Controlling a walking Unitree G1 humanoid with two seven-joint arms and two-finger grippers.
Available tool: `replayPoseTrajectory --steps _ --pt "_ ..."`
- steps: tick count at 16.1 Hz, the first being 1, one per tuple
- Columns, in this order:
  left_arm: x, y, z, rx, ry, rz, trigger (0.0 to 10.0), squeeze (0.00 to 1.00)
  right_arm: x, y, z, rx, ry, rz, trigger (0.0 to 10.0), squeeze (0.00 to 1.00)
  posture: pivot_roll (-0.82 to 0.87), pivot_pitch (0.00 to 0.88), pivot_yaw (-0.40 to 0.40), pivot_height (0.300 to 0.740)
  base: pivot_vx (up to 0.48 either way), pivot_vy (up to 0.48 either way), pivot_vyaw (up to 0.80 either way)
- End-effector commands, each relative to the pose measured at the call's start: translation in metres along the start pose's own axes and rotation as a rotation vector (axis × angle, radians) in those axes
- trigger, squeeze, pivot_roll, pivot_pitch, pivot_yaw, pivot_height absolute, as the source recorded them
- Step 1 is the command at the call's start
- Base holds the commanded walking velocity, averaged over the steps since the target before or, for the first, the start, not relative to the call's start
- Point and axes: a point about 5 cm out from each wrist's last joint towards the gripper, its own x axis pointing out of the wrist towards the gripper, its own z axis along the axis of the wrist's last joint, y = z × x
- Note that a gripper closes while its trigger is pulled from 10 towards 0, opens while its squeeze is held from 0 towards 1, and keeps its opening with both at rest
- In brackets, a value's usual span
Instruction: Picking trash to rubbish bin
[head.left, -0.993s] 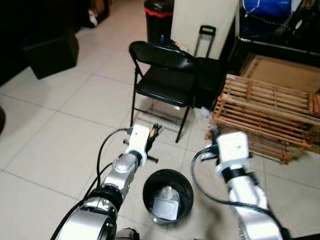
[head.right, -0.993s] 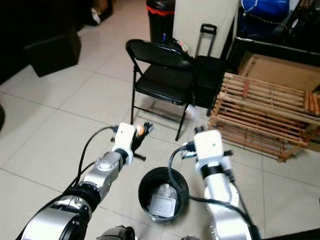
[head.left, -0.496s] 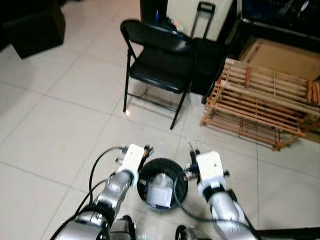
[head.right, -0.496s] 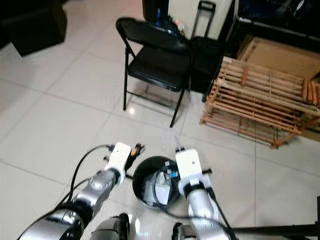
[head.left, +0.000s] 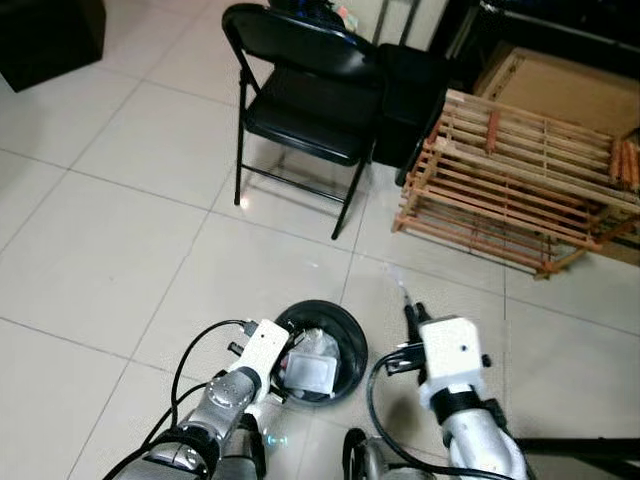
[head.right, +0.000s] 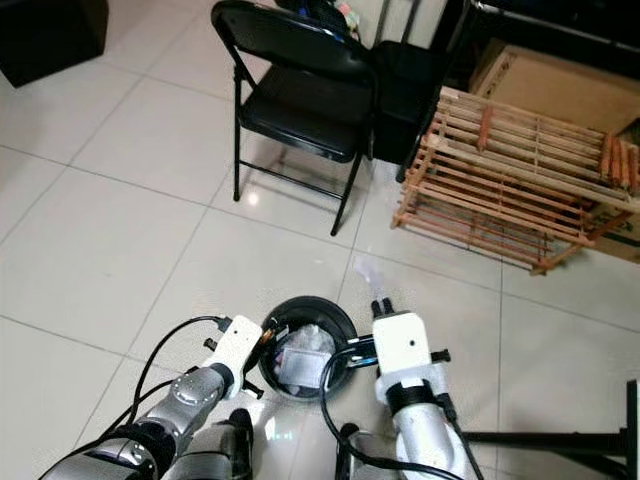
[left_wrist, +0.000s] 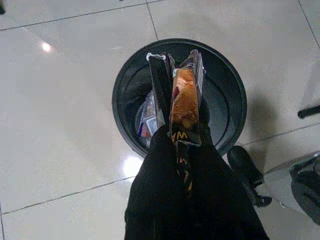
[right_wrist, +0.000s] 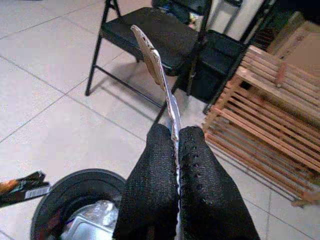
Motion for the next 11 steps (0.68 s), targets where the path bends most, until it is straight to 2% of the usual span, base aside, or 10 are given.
replayPoseTrajectory --steps 1,3,5,8,9,11 --pt "-0.002 -0.01 -0.012 0.023 0.038 -0.038 10.0 0.0 -0.004 -0.005 0.0 -0.009 0.015 -0.022 10.0 0.0 -0.11 0.292 -0.101 0.74 0.0 0.0 0.0" --pt "-0.003 -0.01 -0.016 0.028 0.05 -0.028 10.0 0.0 -0.008 -0.007 0.002 -0.019 0.017 -0.023 10.0 0.0 -0.11 0.297 -0.105 0.74 0.0 0.0 0.0" --pt "-0.004 -0.002 -0.014 0.039 0.036 0.021 10.0 0.0 -0.01 -0.007 0.003 -0.025 0.023 -0.023 10.0 0.0 -0.12 0.3 -0.108 0.74 0.0 0.0 0.0" --pt "-0.002 0.011 0.001 0.039 -0.016 0.081 10.0 0.0 -0.014 -0.007 0.004 -0.026 0.028 -0.024 10.0 0.0 -0.13 0.302 -0.113 0.74 0.0 0.0 0.0" --pt "-0.001 0.021 0.01 0.043 -0.043 0.143 10.0 0.0 -0.016 -0.008 0.004 -0.029 0.033 -0.024 10.0 0.0 -0.13 0.306 -0.116 0.74 0.0 0.0 0.0" --pt "-0.001 0.028 0.016 0.003 -0.064 0.19 10.0 0.0 -0.018 -0.011 0.005 -0.033 0.036 -0.027 10.0 0.0 -0.13 0.314 -0.119 0.74 0.0 0.0 0.0"
